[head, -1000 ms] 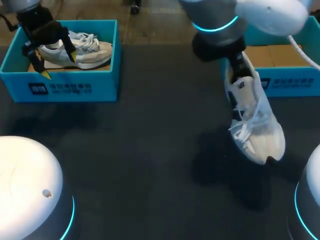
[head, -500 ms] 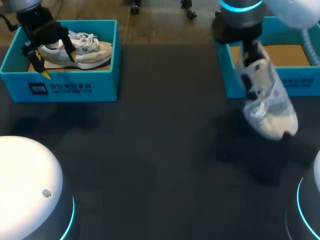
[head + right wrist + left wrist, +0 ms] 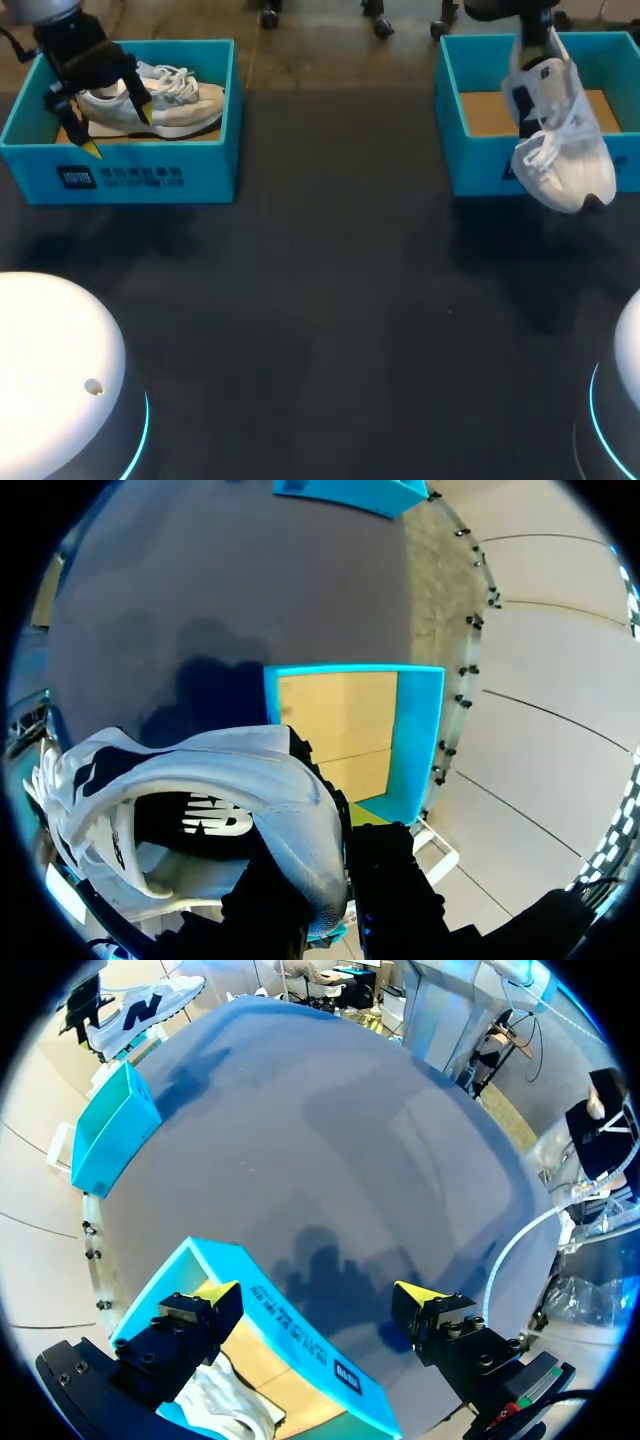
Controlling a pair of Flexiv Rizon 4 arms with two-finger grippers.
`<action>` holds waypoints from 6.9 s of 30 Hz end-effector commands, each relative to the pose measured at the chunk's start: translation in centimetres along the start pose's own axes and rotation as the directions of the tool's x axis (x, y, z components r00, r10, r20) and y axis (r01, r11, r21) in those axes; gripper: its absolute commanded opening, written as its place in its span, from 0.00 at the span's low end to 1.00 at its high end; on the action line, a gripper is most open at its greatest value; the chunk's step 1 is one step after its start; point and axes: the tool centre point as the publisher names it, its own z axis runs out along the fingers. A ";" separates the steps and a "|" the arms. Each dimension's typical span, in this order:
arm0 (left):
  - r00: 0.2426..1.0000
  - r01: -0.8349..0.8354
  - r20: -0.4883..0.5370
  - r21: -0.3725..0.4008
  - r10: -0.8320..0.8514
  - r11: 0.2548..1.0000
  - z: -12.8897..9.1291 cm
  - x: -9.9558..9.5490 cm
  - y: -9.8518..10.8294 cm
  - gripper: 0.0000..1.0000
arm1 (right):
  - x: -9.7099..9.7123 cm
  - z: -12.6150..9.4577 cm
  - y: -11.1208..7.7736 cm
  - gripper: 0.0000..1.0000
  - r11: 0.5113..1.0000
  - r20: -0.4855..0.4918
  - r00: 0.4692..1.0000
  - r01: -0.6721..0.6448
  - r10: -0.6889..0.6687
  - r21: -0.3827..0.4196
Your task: Take the shoe out of the shoebox, open the shoe tongue, remove and reinsert the insole, then place the shoe into the shoebox
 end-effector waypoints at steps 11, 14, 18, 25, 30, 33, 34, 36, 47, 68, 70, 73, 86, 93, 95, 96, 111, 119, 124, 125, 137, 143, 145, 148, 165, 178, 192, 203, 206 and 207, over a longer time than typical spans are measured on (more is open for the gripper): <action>1.000 0.000 -0.001 -0.002 0.000 1.000 0.0 0.1 0.0 1.00 | -6.7 2.4 -5.3 0.00 0.999 0.052 0.998 -0.037 0.036 0.026; 1.000 0.000 -0.001 -0.002 0.000 1.000 0.0 0.1 0.0 1.00 | -9.3 3.4 -7.2 0.00 0.998 0.088 0.994 -0.064 0.064 0.005; 1.000 0.000 -0.001 -0.002 0.000 1.000 0.0 0.1 0.0 1.00 | -10.9 3.7 -8.2 0.00 0.996 0.090 0.994 -0.060 0.065 -0.064; 1.000 0.000 -0.001 -0.002 0.000 1.000 0.0 0.1 0.0 1.00 | -10.9 3.7 -8.2 0.00 0.996 0.090 0.994 -0.060 0.065 -0.064; 1.000 0.000 -0.001 -0.002 0.000 1.000 0.0 0.1 0.0 1.00 | -10.9 3.7 -8.2 0.00 0.996 0.090 0.994 -0.060 0.065 -0.064; 1.000 0.000 -0.001 -0.002 0.000 1.000 0.0 0.1 0.0 1.00 | -10.9 3.7 -8.2 0.00 0.996 0.090 0.994 -0.060 0.065 -0.064; 1.000 0.000 -0.001 -0.002 0.000 1.000 0.0 0.1 0.0 1.00 | -11.3 3.7 -8.6 0.00 0.995 0.095 0.992 -0.079 0.085 -0.065; 1.000 0.000 -0.001 -0.002 0.000 1.000 0.0 0.1 0.0 1.00 | -12.2 4.3 -9.5 0.00 0.994 0.093 0.990 -0.100 0.104 -0.049; 1.000 0.000 -0.001 -0.002 0.000 1.000 0.0 0.1 0.0 1.00 | -16.8 8.9 -12.3 0.00 0.995 0.044 0.995 -0.085 0.087 -0.057; 1.000 0.000 -0.001 -0.002 0.000 1.000 0.0 0.1 0.0 1.00 | -15.6 11.0 -15.0 0.00 0.777 -0.074 0.775 -0.618 0.628 0.123; 1.000 0.000 -0.001 -0.002 0.000 1.000 0.0 0.1 0.0 1.00 | -15.2 10.6 -15.3 0.00 0.740 -0.054 0.741 -0.657 0.669 0.147; 1.000 0.000 -0.001 -0.002 0.000 1.000 0.0 0.1 0.0 1.00 | -15.0 10.2 -15.5 0.00 0.702 -0.032 0.708 -0.692 0.706 0.167; 1.000 0.000 -0.001 -0.002 0.000 1.000 0.0 0.1 0.0 1.00 | -14.7 9.3 -14.9 0.00 0.648 -0.028 0.656 -0.738 0.755 0.188; 1.000 0.000 -0.001 -0.002 0.000 1.000 0.0 0.1 0.0 1.00 | -14.7 9.3 -14.9 0.00 0.648 -0.028 0.656 -0.738 0.755 0.188; 1.000 0.000 -0.001 -0.002 0.000 1.000 0.0 0.1 0.0 1.00 | -14.9 9.5 -15.2 0.00 0.597 -0.016 0.607 -0.775 0.794 0.209; 1.000 0.000 -0.001 -0.002 0.000 1.000 0.0 0.1 0.0 1.00 | -15.0 9.6 -15.5 0.00 0.550 -0.017 0.560 -0.807 0.829 0.216; 1.000 0.000 -0.001 -0.002 0.000 1.000 0.0 0.1 0.0 1.00 | -13.3 11.2 -17.6 0.00 0.125 0.078 0.180 -0.881 0.981 0.456; 1.000 0.000 -0.001 -0.002 0.000 1.000 0.0 0.1 0.0 1.00 | -13.3 11.2 -17.6 0.00 0.125 0.078 0.180 -0.881 0.981 0.456; 1.000 0.000 -0.001 -0.002 0.000 1.000 0.0 0.1 0.0 1.00 | -13.1 11.6 -17.5 0.00 0.100 0.105 0.166 -0.883 0.980 0.460; 1.000 0.000 -0.001 -0.002 0.000 1.000 0.0 0.1 0.0 1.00 | -12.8 11.9 -17.3 0.00 0.086 0.106 0.150 -0.885 0.983 0.457; 1.000 0.000 -0.001 -0.002 0.000 1.000 0.0 0.1 0.0 1.00 | -10.1 16.9 -17.0 0.00 0.010 0.071 0.050 -0.884 0.996 0.467; 1.000 0.000 -0.001 -0.002 0.000 1.000 0.0 0.1 0.0 1.00 | -9.8 17.0 -17.0 0.00 0.014 0.034 0.032 -0.896 0.999 0.443; 1.000 0.000 -0.001 -0.002 0.000 1.000 0.0 0.1 0.0 1.00 | -9.8 17.0 -17.0 0.00 0.014 0.034 0.032 -0.896 0.999 0.443; 1.000 0.000 -0.001 -0.002 0.000 1.000 0.0 0.1 0.0 1.00 | -9.8 17.0 -17.0 0.00 0.014 0.034 0.032 -0.896 0.999 0.443; 1.000 0.000 -0.001 -0.002 0.000 1.000 0.0 0.1 0.0 1.00 | -4.1 19.2 -15.6 0.00 -0.043 0.002 -0.045 -0.929 0.999 0.368; 1.000 0.000 -0.001 -0.002 0.000 1.000 0.0 0.1 0.0 1.00 | -4.1 19.2 -15.4 0.00 -0.038 -0.003 -0.042 -0.936 0.999 0.350; 1.000 0.000 -0.001 -0.002 0.000 1.000 0.0 0.1 0.0 1.00 | -2.4 20.0 -15.1 0.00 -0.092 -0.059 -0.120 -0.934 0.991 0.345; 1.000 0.000 -0.001 -0.002 0.000 1.000 0.0 0.1 0.0 1.00 | -2.3 20.3 -15.0 0.00 -0.088 -0.035 -0.107 -0.931 0.994 0.354; 1.000 0.000 -0.001 -0.002 0.000 1.000 0.0 0.1 0.0 1.00 | -2.0 20.9 -14.7 0.00 -0.083 -0.031 -0.101 -0.929 0.994 0.362; 1.000 0.000 -0.001 -0.002 0.000 1.000 0.0 0.1 0.0 1.00 | -1.9 21.1 -14.7 0.00 -0.082 -0.030 -0.100 -0.927 0.995 0.367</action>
